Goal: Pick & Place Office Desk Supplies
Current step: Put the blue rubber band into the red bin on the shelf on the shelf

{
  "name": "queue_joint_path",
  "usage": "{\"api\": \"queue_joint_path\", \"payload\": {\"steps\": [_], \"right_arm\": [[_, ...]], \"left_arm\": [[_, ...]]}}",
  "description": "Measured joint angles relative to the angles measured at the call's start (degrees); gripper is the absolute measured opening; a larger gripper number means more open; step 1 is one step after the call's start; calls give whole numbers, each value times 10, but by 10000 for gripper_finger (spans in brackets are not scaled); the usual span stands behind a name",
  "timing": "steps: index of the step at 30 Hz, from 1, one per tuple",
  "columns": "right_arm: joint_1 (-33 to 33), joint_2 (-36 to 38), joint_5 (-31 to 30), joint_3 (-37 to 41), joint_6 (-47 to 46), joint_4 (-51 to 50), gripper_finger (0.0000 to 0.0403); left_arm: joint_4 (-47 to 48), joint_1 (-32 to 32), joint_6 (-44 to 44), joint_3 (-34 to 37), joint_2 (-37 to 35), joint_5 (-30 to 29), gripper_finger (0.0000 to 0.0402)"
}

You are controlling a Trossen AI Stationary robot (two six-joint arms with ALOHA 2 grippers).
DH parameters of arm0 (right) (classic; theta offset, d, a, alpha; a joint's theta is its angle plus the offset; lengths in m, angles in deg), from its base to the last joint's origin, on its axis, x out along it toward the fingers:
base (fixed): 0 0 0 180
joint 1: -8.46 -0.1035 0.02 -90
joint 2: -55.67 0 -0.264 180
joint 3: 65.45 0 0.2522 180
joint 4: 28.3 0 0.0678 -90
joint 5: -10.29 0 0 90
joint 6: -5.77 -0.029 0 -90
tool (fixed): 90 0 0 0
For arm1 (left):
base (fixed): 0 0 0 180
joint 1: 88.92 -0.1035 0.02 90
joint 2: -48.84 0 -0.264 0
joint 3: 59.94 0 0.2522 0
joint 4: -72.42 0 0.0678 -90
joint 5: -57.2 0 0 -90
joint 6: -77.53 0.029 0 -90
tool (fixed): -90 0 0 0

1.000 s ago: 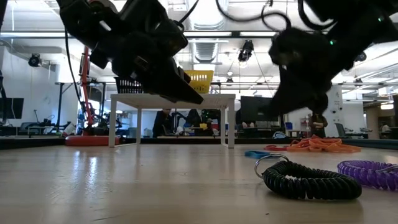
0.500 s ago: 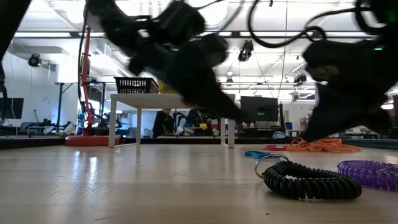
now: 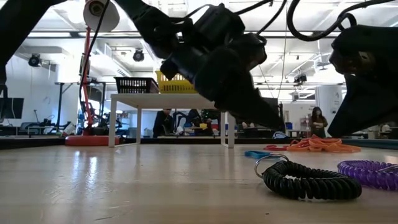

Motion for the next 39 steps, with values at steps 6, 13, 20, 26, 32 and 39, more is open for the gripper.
{"api": "queue_joint_path", "payload": {"steps": [6, 13, 20, 26, 32, 39], "right_arm": [[1, 0, -6, 0, 0, 1, 18], [1, 0, -21, 0, -10, 4, 18], [1, 0, -34, 0, -10, 6, 18], [1, 0, -36, -1, -9, 6, 18], [1, 0, -36, -2, -5, 7, 18], [1, 0, -36, -1, -3, 6, 18]], "left_arm": [[-7, 0, 41, 12, 7, 0, 187], [-14, 3, 110, 20, 10, 7, 210], [-34, 4, 143, 20, 28, -14, 216], [-19, 5, 96, 20, 33, -65, 168], [10, 6, 80, 18, 31, -64, 73], [30, 7, 64, 20, 17, -42, 4]]}}
